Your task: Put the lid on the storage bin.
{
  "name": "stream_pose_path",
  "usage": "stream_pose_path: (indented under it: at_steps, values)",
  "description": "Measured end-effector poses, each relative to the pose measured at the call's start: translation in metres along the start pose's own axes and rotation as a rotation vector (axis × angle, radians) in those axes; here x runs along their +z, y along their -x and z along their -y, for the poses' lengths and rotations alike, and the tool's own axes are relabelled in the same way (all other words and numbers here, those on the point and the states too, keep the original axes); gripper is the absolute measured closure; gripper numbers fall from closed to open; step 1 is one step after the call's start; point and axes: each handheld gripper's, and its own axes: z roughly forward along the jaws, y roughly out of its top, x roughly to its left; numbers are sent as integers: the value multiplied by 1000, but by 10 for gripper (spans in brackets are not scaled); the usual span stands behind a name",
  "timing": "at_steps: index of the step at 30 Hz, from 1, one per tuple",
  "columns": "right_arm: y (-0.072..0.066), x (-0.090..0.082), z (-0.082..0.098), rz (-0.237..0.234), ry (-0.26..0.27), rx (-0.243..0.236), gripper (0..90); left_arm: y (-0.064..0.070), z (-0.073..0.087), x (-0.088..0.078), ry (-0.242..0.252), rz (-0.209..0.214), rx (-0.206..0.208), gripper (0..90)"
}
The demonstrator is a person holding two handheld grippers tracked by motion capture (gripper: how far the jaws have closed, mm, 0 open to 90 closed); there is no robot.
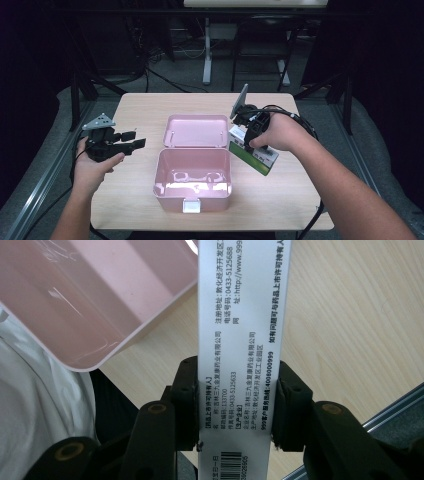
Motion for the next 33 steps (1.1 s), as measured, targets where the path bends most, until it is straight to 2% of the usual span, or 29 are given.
stream_pose_path:
  at_steps: [10,19,33]
  values:
    - [-17,-2,-13,-4,-11,-68,614,0,0,0,-8,2,4,476]
    - [-34,-2,-29,-7,0,-129,615,-1,1,1,-6,-3,7,476]
    - [-68,-1,-64,-11,-6,-244,614,-4,9,-12,3,-31,-14,476]
